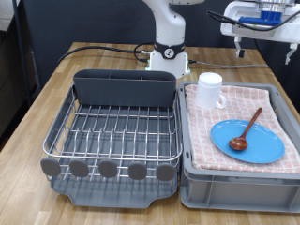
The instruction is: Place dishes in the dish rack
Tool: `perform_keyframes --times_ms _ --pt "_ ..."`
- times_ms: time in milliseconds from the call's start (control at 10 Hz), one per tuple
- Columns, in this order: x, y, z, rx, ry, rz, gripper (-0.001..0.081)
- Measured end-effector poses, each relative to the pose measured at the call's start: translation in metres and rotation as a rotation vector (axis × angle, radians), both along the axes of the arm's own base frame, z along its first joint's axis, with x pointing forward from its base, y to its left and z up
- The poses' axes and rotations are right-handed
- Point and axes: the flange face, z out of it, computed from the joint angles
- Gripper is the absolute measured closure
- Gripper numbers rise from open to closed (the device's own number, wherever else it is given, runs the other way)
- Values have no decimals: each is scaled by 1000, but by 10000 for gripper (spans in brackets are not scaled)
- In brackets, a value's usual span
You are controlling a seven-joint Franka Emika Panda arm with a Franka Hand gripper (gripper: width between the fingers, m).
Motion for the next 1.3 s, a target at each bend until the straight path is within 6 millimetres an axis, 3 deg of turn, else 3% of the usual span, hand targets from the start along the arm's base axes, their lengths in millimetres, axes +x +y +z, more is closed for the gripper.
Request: perform_keyframes --times_ms 500,900,1300 --pt "1 23 -69 -61 38 -46 4" --pt "2 24 -72 -95 22 -17 4" --pt "15 35 -92 -119 16 -79 4"
